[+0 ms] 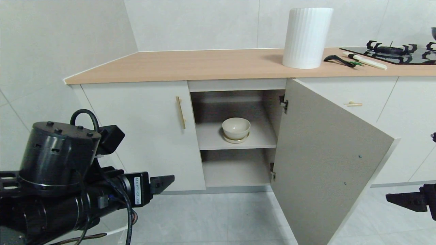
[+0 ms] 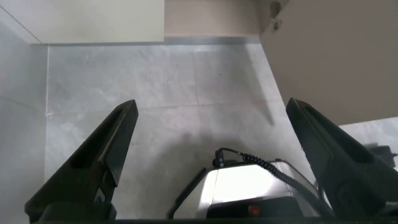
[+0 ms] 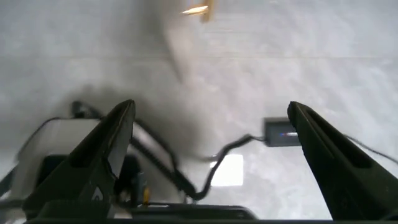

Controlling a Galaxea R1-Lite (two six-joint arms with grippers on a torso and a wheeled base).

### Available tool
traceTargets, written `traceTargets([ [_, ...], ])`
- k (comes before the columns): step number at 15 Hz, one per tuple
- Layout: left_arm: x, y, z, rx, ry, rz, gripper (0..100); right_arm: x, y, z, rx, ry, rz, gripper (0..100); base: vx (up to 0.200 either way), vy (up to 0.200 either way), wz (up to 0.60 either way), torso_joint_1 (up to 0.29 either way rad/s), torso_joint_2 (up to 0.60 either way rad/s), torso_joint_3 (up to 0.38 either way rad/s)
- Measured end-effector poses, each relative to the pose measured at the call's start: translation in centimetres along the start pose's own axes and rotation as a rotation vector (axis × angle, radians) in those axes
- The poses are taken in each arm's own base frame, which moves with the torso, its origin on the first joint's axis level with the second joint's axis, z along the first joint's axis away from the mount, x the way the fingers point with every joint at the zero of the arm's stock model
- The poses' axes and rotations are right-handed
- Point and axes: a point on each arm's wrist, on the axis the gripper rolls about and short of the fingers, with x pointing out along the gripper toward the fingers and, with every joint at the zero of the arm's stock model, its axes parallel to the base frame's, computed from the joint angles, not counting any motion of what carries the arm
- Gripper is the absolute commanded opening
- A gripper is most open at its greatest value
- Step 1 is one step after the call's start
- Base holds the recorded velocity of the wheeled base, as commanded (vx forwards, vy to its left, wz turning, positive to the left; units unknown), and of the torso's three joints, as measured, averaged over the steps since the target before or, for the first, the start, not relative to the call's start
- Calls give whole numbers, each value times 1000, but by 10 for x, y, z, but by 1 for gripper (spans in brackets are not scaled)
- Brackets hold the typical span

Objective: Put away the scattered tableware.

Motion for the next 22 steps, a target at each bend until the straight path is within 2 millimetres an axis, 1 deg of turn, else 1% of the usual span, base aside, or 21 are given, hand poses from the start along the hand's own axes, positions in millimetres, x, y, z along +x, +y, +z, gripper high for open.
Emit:
traceTargets([
  [4,0,0,0,0,0,0,100,4,-18,4,17,5,-96,100,0,0,0,0,0,0],
  [6,0,0,0,0,-1,-2,100,11,-26,9,57,-3,-141,100,0,0,0,0,0,0],
  [10,0,0,0,0,-2,-2,100,46,-39,30,154,-70,-194,100,0,0,0,0,0,0],
  [12,0,0,0,-1,-2,-2,100,62,-43,36,212,-93,-203,100,0,0,0,0,0,0],
  [15,0,0,0,0,-2,-2,100,78,-40,38,262,-87,-196,100,0,0,0,0,0,0],
  [18,-1,0,1,-1,-4,-3,100,91,-30,40,298,-102,-158,100,0,0,0,0,0,0],
  [22,-1,0,1,-1,-5,-4,100,103,-12,41,327,-104,-103,100,0,0,0,0,0,0],
])
